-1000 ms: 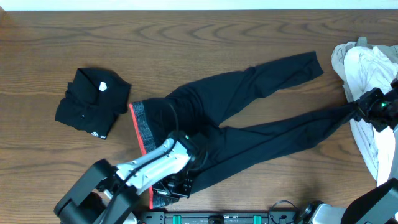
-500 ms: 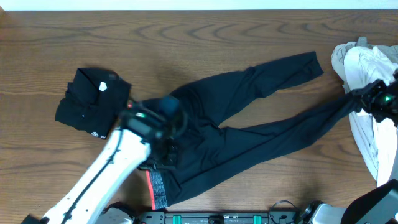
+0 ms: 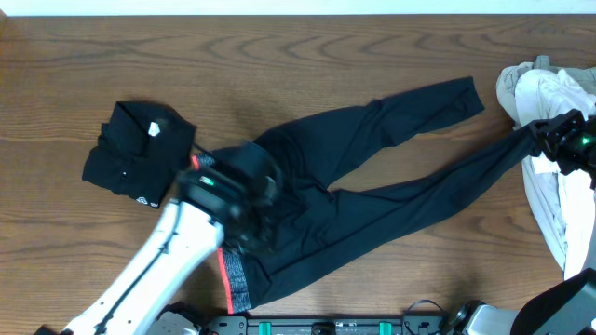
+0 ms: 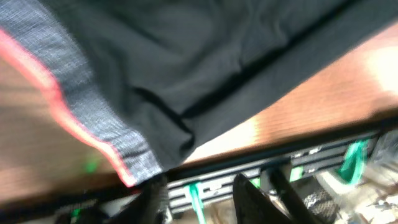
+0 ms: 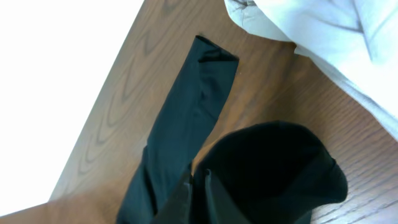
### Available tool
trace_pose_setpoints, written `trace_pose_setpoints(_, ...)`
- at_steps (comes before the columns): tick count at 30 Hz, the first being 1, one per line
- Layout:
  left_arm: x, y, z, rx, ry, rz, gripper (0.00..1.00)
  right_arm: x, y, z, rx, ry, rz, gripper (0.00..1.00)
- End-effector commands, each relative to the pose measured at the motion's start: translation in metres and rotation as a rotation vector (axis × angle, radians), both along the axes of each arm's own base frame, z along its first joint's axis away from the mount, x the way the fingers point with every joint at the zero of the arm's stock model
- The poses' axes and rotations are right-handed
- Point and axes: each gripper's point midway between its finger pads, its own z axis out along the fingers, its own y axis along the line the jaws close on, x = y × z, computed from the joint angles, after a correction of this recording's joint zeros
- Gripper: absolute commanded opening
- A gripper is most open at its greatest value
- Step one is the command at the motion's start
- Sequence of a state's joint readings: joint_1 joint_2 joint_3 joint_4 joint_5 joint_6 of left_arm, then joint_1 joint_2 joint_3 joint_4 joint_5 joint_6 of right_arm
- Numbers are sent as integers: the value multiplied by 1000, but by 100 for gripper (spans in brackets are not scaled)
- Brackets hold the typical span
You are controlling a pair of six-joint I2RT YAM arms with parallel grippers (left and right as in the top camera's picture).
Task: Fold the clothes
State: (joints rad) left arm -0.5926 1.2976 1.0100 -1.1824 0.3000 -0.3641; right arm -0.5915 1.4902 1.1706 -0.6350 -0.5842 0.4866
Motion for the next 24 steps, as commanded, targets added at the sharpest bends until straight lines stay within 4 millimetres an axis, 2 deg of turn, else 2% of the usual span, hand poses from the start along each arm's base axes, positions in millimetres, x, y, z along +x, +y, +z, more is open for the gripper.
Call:
trace_pose_setpoints(1,-30,-6,-34,71,75,-67,46,5,7,12,3,-28,23,16)
trace_pose_setpoints(3,-42,-8,-52,104,109,-100,51,4,8,12,7,-23,23,24)
trace_pose_setpoints(6,-53,-8,-73,142,152,-138,61,3,9,10,12,-16,24,27)
trace_pose_setpoints(11,-63,-5,-95,204,244,-191,62,0,11,8,22,2,24,27)
trace_pose_setpoints(17,-82,-15,-115,175,370,-270,62,-2,12,6,28,11,24,27)
trace_pose_setpoints(18,-84,-15,-117,185,381,-272,58,-2,12,6,28,14,26,27)
trace_pose_setpoints(20,-85,-13,-120,199,396,-270,42,-4,13,5,22,18,37,27)
trace_pose_setpoints(21,-86,-12,-120,202,400,-269,25,-5,14,4,19,22,44,27)
trace_pose_setpoints(22,-85,-12,-120,202,400,-268,13,-6,14,3,13,28,51,27)
trace_pose_setpoints(23,-85,-12,-120,202,399,-264,6,-9,14,0,2,42,54,27)
trace_pose_setpoints(24,-85,-12,-119,205,401,-259,6,-13,12,-4,-17,66,56,27)
